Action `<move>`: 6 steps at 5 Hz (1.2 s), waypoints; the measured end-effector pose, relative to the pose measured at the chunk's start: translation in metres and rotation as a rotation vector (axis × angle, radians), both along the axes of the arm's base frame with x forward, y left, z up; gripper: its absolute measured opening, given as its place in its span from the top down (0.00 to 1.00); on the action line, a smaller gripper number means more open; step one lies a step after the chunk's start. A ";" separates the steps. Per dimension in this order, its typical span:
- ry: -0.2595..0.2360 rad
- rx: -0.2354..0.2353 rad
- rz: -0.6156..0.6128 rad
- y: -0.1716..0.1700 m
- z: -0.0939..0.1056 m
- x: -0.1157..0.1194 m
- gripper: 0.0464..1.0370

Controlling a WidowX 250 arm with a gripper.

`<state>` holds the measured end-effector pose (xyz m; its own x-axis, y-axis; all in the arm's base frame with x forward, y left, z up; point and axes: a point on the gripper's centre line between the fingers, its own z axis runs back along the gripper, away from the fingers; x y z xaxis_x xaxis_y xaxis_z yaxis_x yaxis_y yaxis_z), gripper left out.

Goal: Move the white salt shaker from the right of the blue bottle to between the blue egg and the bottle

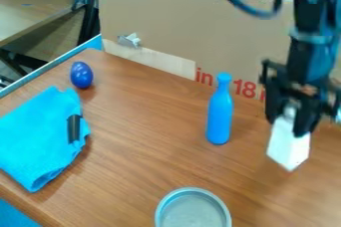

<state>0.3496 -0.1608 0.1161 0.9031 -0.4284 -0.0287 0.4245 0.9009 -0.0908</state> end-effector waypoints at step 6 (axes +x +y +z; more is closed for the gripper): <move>-0.104 0.069 0.320 0.212 0.067 -0.017 0.44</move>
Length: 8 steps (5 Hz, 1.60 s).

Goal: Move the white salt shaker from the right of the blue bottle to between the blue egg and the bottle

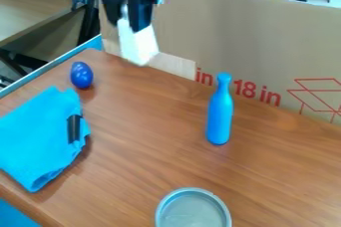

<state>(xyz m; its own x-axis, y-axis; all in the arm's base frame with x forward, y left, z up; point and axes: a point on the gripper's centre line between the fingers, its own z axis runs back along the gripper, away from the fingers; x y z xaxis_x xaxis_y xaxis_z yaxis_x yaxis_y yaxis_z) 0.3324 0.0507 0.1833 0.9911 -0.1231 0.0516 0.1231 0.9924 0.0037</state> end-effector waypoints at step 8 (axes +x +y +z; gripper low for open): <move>0.204 0.020 0.083 0.033 -0.098 0.039 0.03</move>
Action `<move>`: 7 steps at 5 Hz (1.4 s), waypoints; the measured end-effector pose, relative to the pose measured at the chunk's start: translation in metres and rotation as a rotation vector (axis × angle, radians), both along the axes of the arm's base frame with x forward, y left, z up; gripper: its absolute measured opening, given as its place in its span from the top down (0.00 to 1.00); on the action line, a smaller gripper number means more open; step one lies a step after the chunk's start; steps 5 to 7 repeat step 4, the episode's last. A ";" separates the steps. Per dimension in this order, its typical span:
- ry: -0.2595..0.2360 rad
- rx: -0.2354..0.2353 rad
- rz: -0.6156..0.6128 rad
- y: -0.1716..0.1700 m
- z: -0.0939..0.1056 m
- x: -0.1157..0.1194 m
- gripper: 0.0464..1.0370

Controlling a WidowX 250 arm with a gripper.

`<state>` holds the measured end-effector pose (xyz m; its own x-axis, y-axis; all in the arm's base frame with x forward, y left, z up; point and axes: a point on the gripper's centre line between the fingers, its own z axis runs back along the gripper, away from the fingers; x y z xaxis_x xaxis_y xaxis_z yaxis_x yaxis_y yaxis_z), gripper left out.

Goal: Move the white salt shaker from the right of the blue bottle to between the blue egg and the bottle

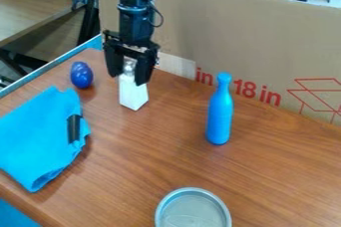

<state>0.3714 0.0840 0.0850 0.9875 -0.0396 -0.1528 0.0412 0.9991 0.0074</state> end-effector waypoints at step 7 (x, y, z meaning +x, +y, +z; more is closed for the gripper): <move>-0.049 0.018 -0.206 -0.063 0.109 -0.127 0.04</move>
